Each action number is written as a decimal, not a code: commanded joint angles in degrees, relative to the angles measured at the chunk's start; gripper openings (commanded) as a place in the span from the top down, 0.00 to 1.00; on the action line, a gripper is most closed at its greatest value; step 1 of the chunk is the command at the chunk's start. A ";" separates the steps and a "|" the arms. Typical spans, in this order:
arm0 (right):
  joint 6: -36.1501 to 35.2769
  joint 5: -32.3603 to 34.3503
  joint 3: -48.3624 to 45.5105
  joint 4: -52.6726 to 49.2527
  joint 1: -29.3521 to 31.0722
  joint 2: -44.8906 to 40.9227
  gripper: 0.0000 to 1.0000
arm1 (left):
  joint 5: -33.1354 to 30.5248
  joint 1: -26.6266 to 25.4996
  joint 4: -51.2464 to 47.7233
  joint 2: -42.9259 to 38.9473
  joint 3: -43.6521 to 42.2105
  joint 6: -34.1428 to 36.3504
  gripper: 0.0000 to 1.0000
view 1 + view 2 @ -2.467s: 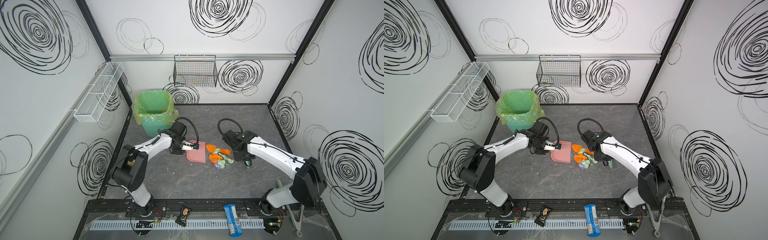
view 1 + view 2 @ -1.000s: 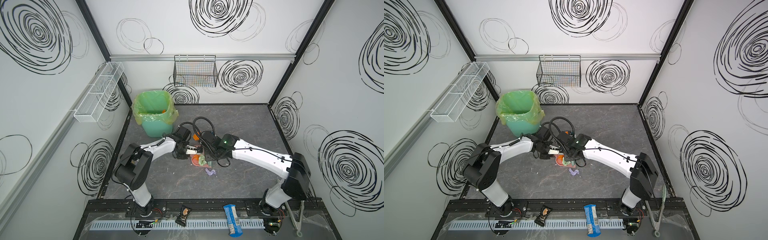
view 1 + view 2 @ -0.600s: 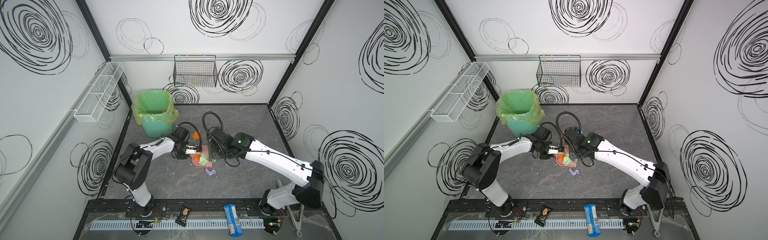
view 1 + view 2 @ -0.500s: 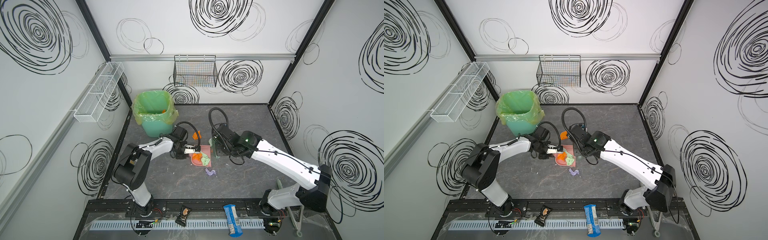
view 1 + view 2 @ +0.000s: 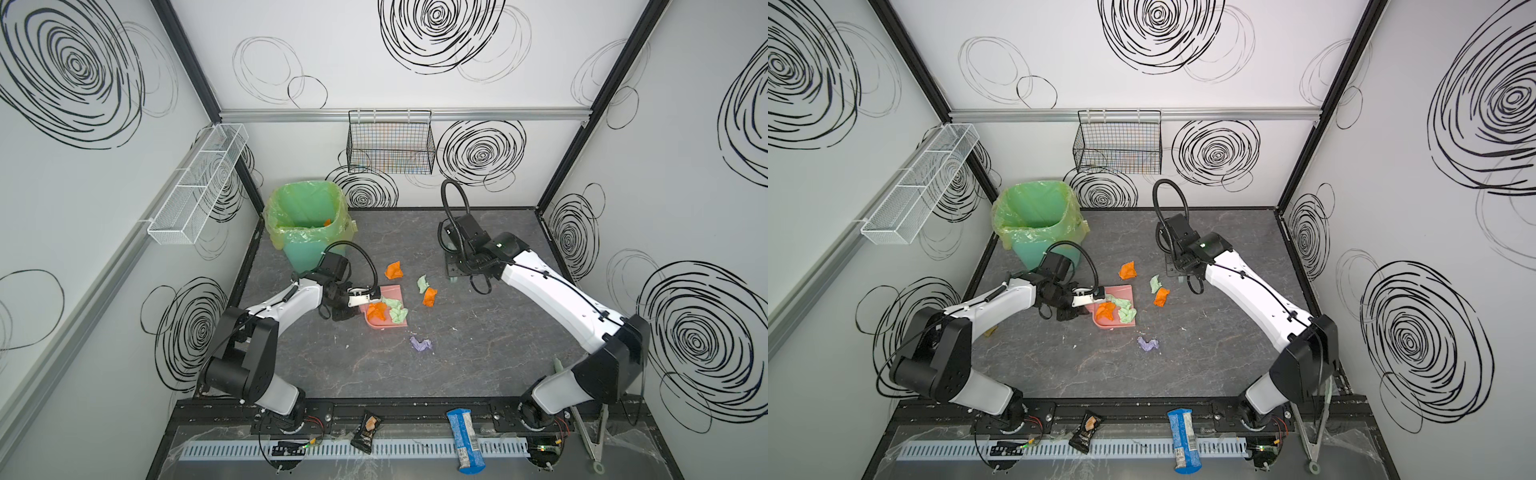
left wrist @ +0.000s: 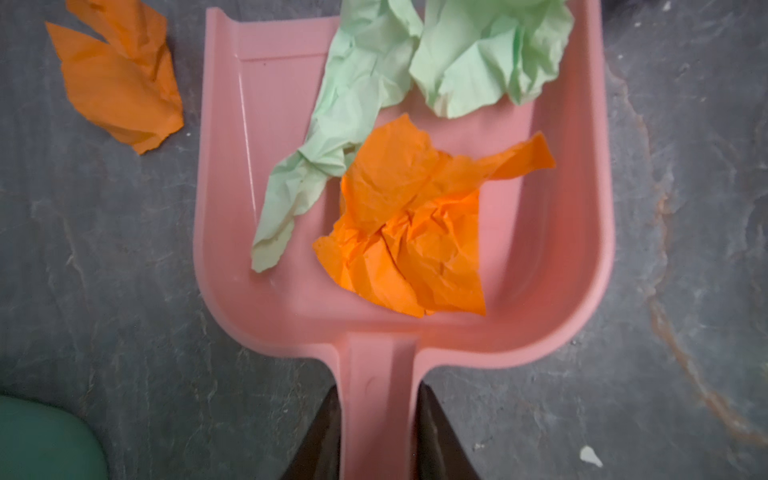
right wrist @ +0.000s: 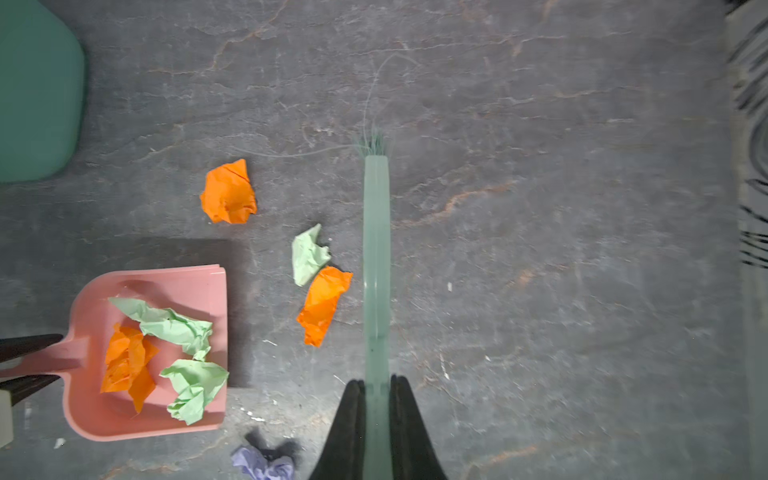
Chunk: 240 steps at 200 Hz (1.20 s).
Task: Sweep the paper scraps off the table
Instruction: 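Lift the right brush back to the far side of the remaining scraps, then sweep the remaining orange and green scraps with the right brush toward the dustpan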
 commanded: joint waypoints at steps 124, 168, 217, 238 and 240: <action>31.25 -36.16 -2.47 51.06 -4.32 22.82 1.00 | 5.61 15.29 -6.19 -7.94 -7.74 9.04 1.00; 36.64 -36.50 -15.13 59.27 -6.55 19.68 1.00 | 6.23 15.75 -6.17 -7.41 -7.55 9.39 1.00; 35.86 -36.52 -29.32 59.95 -8.27 8.56 1.00 | 6.25 15.27 -5.61 -6.07 -6.82 9.09 1.00; 35.68 -36.67 -37.37 59.97 -9.16 1.95 1.00 | 6.19 14.92 -5.39 -6.09 -6.69 8.94 1.00; 35.61 -36.69 -38.24 59.95 -9.24 1.24 1.00 | 6.18 14.89 -5.32 -6.10 -6.75 8.89 1.00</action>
